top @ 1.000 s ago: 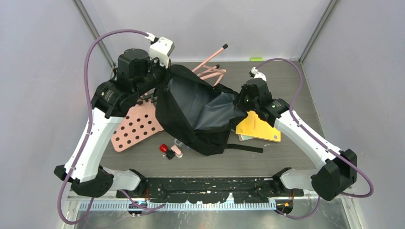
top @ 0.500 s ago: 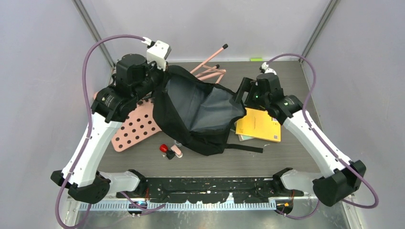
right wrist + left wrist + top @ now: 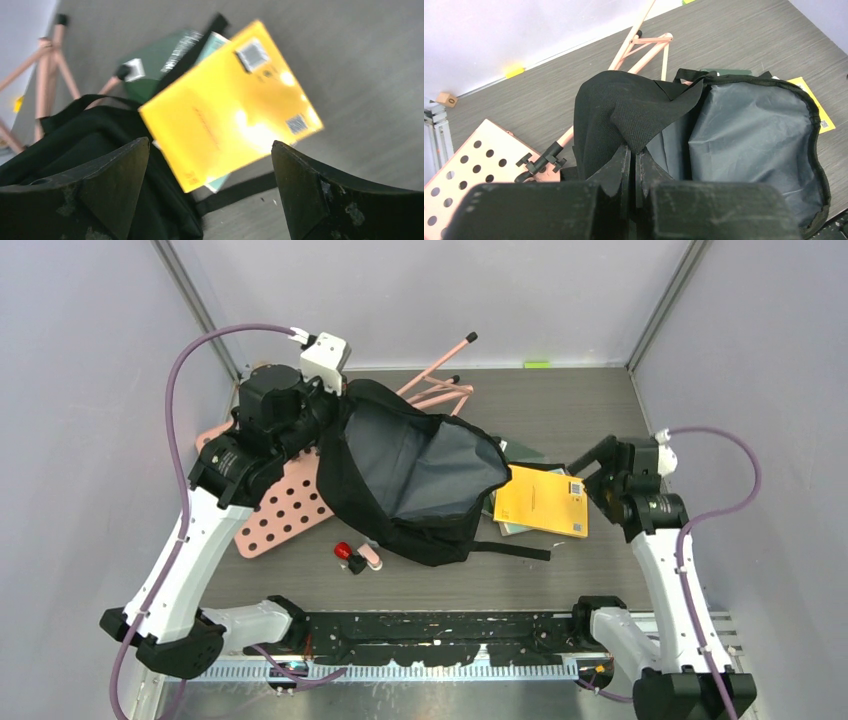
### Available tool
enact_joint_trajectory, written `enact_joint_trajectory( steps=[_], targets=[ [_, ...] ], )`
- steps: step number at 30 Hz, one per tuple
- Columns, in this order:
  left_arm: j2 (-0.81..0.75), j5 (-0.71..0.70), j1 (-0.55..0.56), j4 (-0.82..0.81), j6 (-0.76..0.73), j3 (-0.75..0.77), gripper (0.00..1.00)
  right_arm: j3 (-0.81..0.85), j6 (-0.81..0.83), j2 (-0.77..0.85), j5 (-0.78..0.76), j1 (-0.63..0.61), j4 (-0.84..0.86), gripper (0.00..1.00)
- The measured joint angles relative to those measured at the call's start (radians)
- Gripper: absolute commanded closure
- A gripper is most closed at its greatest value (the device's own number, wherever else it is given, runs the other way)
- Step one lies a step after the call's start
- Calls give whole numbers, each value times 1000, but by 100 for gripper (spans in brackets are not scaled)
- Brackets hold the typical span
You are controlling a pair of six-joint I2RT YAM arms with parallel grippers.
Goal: Pack the student bag
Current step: Pick up the book from the center of the board.
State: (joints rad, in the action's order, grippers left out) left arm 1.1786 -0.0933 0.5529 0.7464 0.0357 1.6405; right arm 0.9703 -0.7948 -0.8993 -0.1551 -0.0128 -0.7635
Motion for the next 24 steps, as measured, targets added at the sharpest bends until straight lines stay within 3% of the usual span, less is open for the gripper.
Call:
enact_joint_trajectory(
  steps=[5,14,24],
  targets=[
    [-7,14,0,-18,11,-17,100,-184,-149,93,-13,69,-44,1],
    [-8,42,0,-48,17,-37,100,-449,-446,249,-19,70,-23,3],
    [-10,47,0,-55,18,-42,100,-617,-548,200,-20,70,134,4]
  ],
)
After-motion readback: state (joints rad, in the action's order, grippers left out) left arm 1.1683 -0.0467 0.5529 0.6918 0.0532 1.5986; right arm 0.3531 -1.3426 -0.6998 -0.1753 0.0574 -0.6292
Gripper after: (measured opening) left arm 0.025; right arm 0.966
